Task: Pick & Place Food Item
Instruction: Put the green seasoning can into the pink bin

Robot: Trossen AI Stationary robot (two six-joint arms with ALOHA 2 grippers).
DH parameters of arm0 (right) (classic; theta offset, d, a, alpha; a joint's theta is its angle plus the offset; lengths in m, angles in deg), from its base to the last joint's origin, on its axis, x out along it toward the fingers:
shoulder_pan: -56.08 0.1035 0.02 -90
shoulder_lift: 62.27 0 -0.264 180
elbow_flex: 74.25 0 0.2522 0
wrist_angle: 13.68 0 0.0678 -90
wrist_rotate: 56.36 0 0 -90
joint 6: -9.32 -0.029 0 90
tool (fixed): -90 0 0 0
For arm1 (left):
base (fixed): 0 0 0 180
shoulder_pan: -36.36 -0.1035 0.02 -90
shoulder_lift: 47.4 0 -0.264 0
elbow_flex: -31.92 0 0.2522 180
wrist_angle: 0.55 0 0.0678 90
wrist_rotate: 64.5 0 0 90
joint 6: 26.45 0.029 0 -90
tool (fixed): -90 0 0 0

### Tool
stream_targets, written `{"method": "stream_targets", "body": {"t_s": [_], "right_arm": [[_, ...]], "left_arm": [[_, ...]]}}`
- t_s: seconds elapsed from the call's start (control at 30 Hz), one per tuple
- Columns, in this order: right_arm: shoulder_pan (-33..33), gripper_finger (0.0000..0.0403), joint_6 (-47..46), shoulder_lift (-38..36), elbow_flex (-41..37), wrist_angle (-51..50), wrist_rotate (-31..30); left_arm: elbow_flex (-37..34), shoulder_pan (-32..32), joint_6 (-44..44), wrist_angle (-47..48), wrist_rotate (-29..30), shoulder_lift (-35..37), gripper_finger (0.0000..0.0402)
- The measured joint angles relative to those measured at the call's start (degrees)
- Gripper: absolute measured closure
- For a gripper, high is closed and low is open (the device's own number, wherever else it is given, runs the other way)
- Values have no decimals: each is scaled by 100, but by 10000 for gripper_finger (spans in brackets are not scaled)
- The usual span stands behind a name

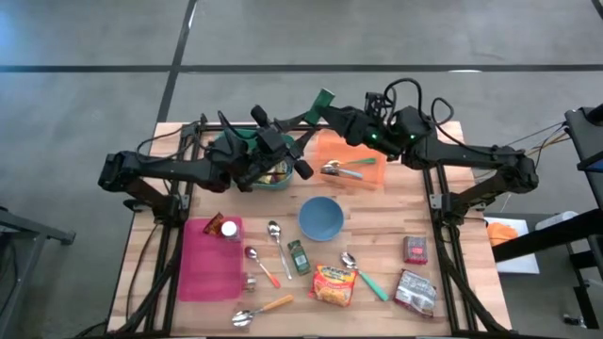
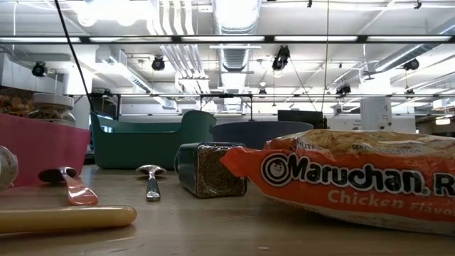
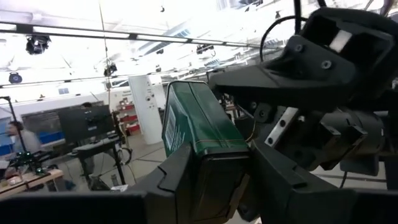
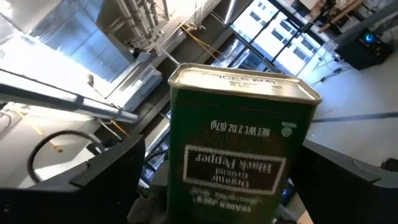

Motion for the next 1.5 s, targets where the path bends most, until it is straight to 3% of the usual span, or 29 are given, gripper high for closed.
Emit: {"method": "stream_targets", "body": {"t_s": [0.4,0.6,0.9,1.0,1.17,1.5], "right_arm": [[-37,35,270,-37,28,-83,-108],[-50,35,422,-39,28,-129,-107],[-150,35,424,-38,26,-788,-95],[-175,35,498,-38,23,-1057,-89],[-184,35,639,-57,19,-1483,-86],[-288,34,913,-294,19,-3085,-86]], "left_arm": [[0,13,-1048,1854,253,1033,282],[0,29,-2186,3713,192,1795,282],[619,29,-4999,7337,-243,2447,282],[919,29,-5686,8396,-559,2395,282],[1034,34,-6246,9313,-1277,2285,282],[1005,109,-6472,10608,-3002,1846,282]]}}
